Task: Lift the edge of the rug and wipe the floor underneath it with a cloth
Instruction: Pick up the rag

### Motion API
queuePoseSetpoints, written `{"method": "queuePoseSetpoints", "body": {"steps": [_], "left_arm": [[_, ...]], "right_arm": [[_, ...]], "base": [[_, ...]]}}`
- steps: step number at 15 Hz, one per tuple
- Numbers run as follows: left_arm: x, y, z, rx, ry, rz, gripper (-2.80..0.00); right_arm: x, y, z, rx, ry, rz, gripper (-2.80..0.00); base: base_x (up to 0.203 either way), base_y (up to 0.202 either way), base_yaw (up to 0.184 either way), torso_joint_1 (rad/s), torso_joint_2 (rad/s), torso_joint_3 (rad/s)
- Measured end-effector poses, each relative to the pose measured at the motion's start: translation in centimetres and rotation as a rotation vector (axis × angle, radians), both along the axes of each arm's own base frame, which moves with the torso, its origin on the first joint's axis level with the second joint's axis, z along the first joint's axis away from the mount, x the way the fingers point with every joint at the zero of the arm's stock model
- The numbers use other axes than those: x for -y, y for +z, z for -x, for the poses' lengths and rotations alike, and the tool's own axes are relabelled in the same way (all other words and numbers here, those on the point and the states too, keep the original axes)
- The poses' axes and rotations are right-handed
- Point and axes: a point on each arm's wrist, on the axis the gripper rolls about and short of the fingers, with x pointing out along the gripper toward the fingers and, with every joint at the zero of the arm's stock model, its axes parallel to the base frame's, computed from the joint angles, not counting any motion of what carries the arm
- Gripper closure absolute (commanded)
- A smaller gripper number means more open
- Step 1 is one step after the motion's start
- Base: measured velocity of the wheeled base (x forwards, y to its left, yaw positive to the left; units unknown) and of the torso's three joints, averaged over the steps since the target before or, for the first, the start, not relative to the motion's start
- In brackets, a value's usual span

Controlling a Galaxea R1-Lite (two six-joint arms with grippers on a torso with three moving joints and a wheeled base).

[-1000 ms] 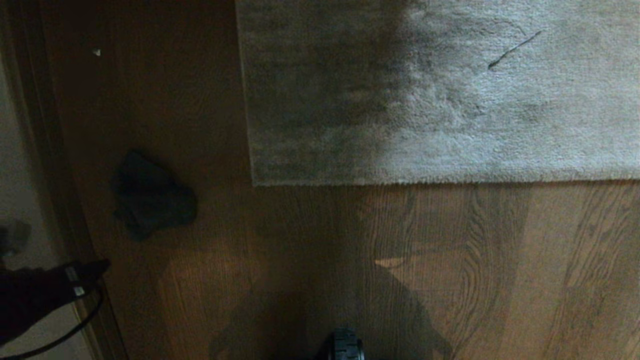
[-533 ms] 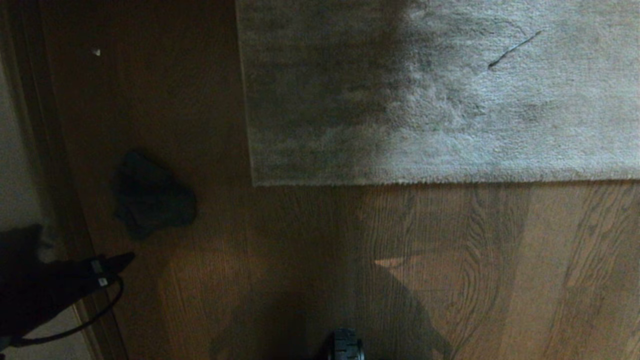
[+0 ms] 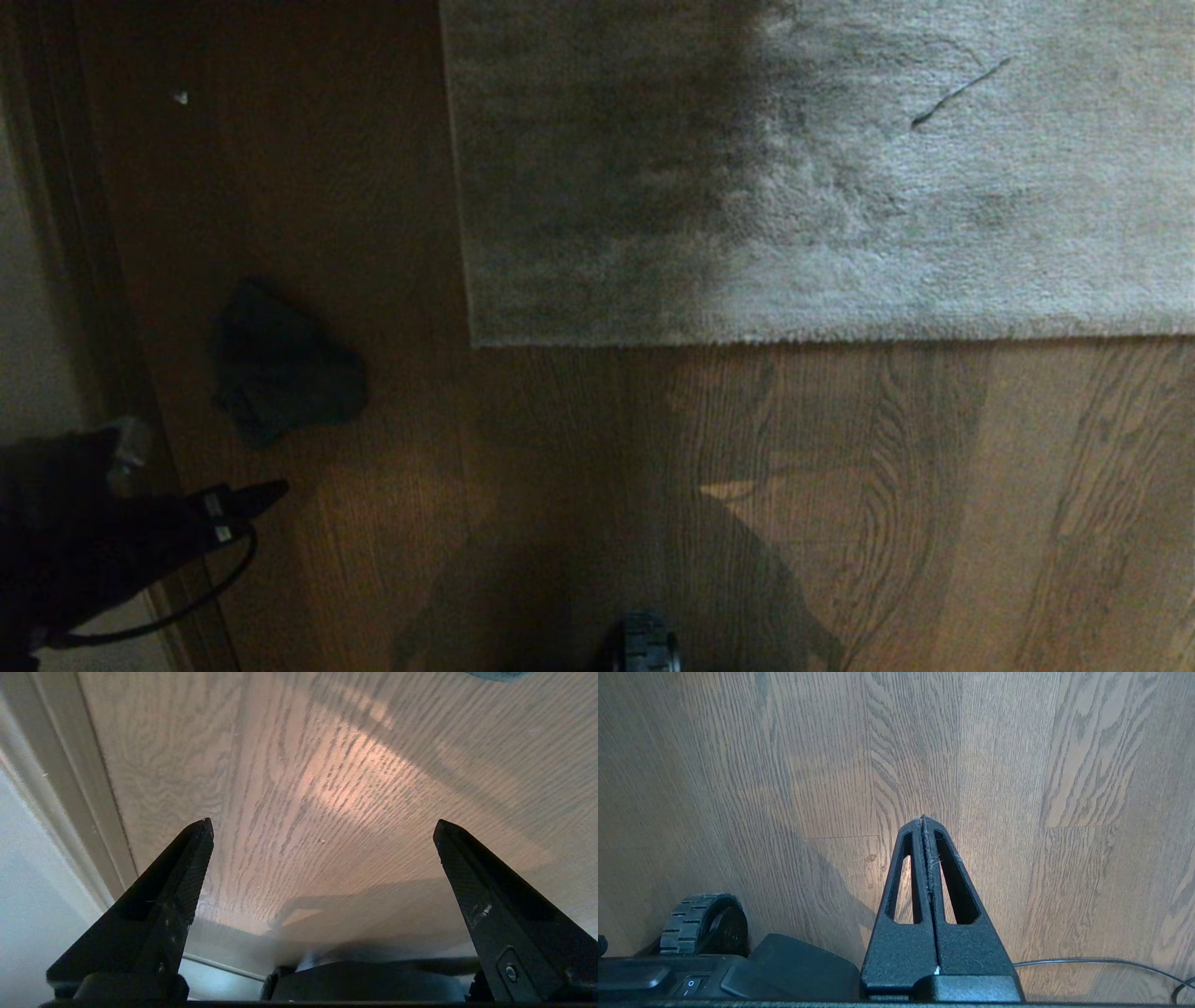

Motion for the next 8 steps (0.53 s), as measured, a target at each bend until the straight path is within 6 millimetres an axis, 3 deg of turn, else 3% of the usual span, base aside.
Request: {"method": "queuePoseSetpoints", "body": {"steps": [8], "left_arm": [[1.2,0.2,-1.0,0.017,-0.045,0.023,-2.80]], "right_arm": [[0.0,0.0,0.0,0.001,0.000,0.000,0.00]], "base": [[0.000,0.000,0.000,0.000,0.00,0.000]]}}
